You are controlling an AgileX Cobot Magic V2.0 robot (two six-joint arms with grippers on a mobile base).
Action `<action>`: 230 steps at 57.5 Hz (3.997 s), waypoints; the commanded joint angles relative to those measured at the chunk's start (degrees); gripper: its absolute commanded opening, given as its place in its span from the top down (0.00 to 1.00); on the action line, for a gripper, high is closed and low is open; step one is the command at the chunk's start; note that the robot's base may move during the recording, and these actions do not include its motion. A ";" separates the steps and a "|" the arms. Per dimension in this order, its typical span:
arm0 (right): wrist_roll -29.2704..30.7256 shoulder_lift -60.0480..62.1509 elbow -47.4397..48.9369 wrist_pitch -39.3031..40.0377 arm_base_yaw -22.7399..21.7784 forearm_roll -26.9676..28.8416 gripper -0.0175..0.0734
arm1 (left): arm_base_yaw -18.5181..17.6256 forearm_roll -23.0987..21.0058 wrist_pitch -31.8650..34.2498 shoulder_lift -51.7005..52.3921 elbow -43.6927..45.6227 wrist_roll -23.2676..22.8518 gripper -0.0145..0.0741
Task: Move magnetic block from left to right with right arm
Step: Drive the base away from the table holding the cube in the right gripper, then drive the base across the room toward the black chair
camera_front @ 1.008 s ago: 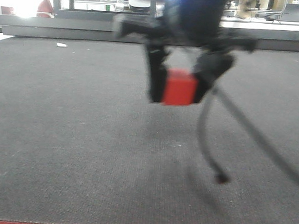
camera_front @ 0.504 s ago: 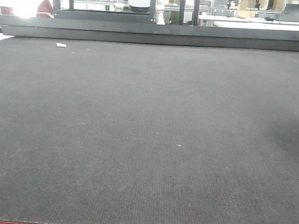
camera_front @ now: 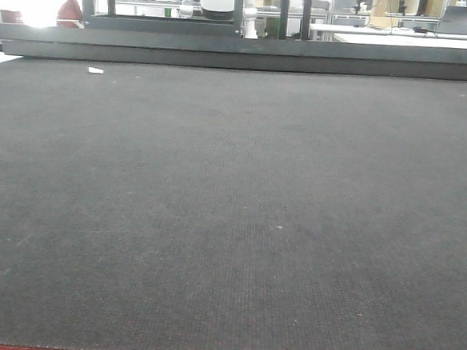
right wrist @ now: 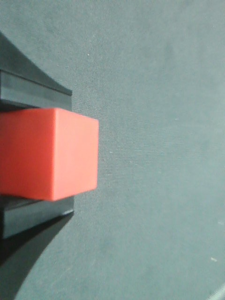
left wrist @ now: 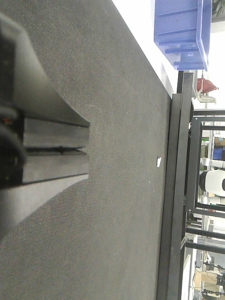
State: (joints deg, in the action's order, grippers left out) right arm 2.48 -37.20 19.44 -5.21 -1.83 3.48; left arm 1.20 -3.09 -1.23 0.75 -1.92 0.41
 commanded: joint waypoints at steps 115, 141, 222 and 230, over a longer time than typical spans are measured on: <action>0.68 23.60 -2.50 5.21 -0.38 0.00 0.50 | -0.01 -0.15 4.49 0.76 -0.39 -0.41 0.98; 0.68 23.59 -2.50 5.21 -0.38 0.00 0.53 | -0.01 -0.15 4.49 0.76 -0.39 -0.41 0.98; 0.68 23.59 -2.50 5.21 -0.38 0.00 0.53 | -0.01 -0.15 4.49 0.76 -0.39 -0.41 0.98; 0.68 23.59 -2.50 5.21 -0.38 0.00 0.53 | -0.01 -0.15 4.49 0.76 -0.39 -0.41 0.98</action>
State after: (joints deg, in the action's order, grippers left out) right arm 2.87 -13.26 15.26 -5.09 -1.83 3.48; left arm 1.20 -3.09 -1.23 0.75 -1.92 0.41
